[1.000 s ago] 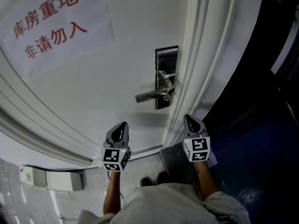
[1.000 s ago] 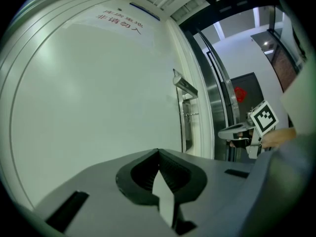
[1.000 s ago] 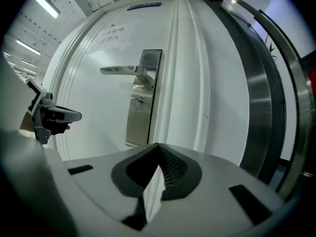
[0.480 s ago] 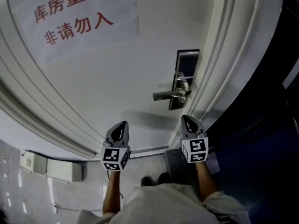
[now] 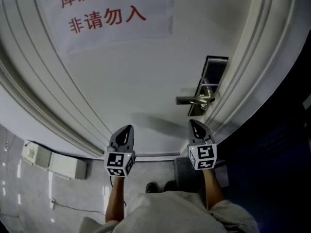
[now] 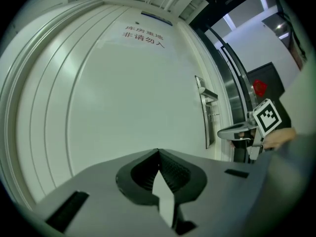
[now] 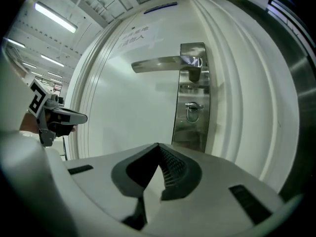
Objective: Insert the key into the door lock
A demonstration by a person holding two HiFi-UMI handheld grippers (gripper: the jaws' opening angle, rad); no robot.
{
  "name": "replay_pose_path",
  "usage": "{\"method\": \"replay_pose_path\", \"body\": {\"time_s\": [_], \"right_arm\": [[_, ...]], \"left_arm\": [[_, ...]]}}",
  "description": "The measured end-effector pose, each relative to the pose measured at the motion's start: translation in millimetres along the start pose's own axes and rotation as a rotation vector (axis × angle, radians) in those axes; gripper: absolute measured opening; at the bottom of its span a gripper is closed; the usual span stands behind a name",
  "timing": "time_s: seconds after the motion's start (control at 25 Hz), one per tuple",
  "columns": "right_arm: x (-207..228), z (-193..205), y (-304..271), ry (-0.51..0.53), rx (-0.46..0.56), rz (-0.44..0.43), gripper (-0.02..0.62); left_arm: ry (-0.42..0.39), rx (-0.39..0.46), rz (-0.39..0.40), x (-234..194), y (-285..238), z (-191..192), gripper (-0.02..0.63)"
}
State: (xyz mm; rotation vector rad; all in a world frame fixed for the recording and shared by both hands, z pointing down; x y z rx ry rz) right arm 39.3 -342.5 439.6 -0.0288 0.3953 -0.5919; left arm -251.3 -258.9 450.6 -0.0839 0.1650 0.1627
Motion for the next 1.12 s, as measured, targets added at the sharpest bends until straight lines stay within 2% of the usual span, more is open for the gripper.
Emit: {"method": "replay_pose_path", "body": {"time_s": [1.12], "right_arm": [[14,-1,0,0.002,-0.001,0.045,0.021]], "left_arm": [[0.004,0.009,0.033,5,-15,-2,0.017]]}}
Point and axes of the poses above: the fingertips, and each gripper's own axes: y backward along the fingers, x to its right, z out of its underside, the point moved 9 cm from there along y, backward along the fingers, and after that the axes turned 11 degrees about y, right-handed, at the moved point
